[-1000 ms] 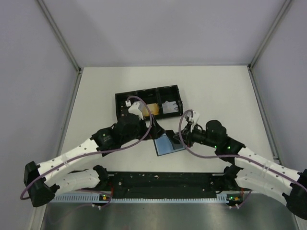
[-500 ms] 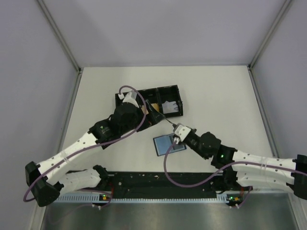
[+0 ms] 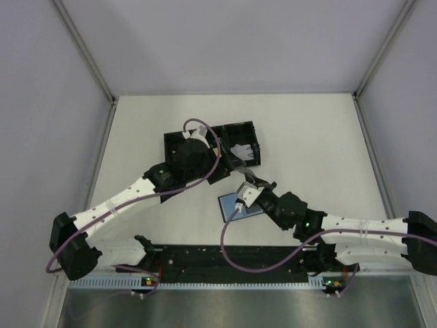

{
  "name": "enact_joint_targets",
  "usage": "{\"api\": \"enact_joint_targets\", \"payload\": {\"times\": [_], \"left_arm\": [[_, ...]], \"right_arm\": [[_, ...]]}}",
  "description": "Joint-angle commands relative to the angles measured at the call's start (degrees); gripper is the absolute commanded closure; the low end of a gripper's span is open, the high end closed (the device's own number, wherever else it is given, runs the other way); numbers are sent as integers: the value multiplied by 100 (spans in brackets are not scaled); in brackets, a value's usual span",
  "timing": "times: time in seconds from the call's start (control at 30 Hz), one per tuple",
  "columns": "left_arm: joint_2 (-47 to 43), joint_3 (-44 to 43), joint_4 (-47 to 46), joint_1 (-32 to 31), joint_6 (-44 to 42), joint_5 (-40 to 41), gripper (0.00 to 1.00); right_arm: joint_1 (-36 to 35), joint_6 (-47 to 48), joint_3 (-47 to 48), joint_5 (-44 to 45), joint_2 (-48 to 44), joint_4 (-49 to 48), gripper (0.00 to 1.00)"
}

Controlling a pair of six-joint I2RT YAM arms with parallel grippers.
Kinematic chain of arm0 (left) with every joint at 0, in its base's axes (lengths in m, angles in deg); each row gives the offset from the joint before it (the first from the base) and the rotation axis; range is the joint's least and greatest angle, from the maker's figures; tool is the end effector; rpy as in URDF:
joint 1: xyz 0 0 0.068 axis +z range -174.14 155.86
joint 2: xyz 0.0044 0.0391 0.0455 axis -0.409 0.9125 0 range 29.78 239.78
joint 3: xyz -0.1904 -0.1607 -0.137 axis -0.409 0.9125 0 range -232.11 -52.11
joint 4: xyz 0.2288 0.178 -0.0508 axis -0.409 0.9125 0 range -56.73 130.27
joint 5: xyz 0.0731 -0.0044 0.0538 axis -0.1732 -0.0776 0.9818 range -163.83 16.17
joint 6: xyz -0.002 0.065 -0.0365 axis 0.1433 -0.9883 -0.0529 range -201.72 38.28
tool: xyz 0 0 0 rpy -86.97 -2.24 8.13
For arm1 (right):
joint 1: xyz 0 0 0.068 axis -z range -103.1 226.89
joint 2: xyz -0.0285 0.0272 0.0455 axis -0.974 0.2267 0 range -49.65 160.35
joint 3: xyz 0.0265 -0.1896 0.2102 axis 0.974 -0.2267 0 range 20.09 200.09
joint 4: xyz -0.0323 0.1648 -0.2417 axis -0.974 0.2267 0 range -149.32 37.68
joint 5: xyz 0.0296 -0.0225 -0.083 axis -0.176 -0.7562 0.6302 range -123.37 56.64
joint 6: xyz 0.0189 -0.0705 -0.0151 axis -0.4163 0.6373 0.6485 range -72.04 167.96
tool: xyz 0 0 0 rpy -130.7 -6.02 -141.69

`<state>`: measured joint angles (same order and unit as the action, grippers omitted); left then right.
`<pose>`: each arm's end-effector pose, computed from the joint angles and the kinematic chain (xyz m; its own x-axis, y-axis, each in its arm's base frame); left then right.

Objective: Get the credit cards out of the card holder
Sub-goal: Place the credit card in the storage box.

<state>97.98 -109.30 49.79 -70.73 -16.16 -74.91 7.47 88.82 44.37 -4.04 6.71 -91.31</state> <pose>0.2224 -0.2366 0.3120 -0.8031 -0.4756 -0.3589 0.0160 0.5849 -0.8110 0.1217 0.2371 0.2452 0.4210 -0.5015 -0.7558 -0.4876 0.5775 -0.6548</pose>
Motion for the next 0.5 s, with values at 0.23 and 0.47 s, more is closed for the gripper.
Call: {"api": "enact_joint_targets", "payload": {"times": [0.23, 0.47], "left_arm": [[246, -29, -605, 185, -25, -120, 89], [-122, 619, -938, 755, -1394, -366, 100]], "right_arm": [[-176, 344, -124, 294, 367, -897, 100], [-133, -928, -45, 144, 51, -362, 48]]}}
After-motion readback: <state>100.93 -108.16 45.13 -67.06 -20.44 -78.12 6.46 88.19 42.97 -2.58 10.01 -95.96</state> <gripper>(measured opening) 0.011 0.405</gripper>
